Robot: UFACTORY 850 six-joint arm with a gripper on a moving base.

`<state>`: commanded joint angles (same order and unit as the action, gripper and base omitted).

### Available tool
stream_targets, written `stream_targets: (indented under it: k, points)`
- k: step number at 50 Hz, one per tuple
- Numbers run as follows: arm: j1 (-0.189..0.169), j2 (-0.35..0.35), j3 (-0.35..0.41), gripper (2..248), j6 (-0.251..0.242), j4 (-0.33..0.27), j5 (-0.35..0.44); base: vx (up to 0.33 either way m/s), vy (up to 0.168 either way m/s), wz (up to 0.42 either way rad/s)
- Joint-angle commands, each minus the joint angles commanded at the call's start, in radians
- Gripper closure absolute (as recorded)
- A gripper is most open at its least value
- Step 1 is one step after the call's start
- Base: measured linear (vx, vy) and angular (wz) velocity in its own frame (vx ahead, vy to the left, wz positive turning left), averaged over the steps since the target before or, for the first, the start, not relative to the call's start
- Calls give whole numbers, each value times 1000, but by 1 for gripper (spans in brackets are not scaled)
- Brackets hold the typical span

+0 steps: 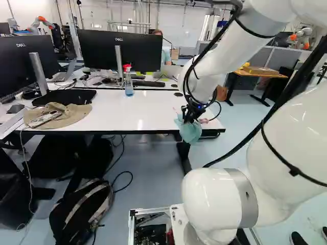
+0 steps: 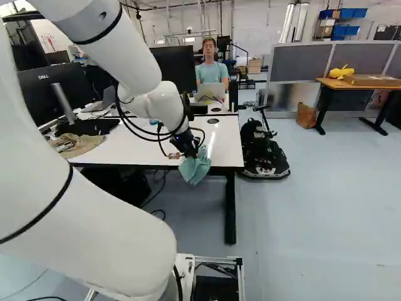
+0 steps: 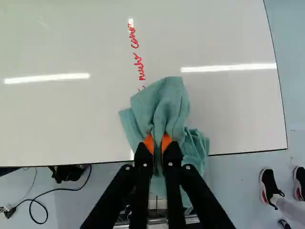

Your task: Clean the table with the green towel

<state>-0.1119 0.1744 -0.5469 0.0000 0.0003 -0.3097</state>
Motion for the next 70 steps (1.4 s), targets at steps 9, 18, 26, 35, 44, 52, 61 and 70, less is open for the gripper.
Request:
stream_targets:
  k: [9,18,26,35,44,52,61,70]
  points:
    - [0,0,0,212,0,0,0,0,0,0]
    - [0,0,0,212,0,0,0,0,0,0]
    - [-2,-6,-5,212,0,0,0,0,0,0]
    - [-12,-47,-43,212,0,0,0,0,0,0]
    - [-23,-100,-93,212,0,0,0,0,0,0]
    - [-32,-145,-138,212,0,0,0,0,0,0]
    - [-39,-195,-189,212,0,0,0,0,0,0]
    - [-42,-240,-237,212,0,0,0,0,0,0]
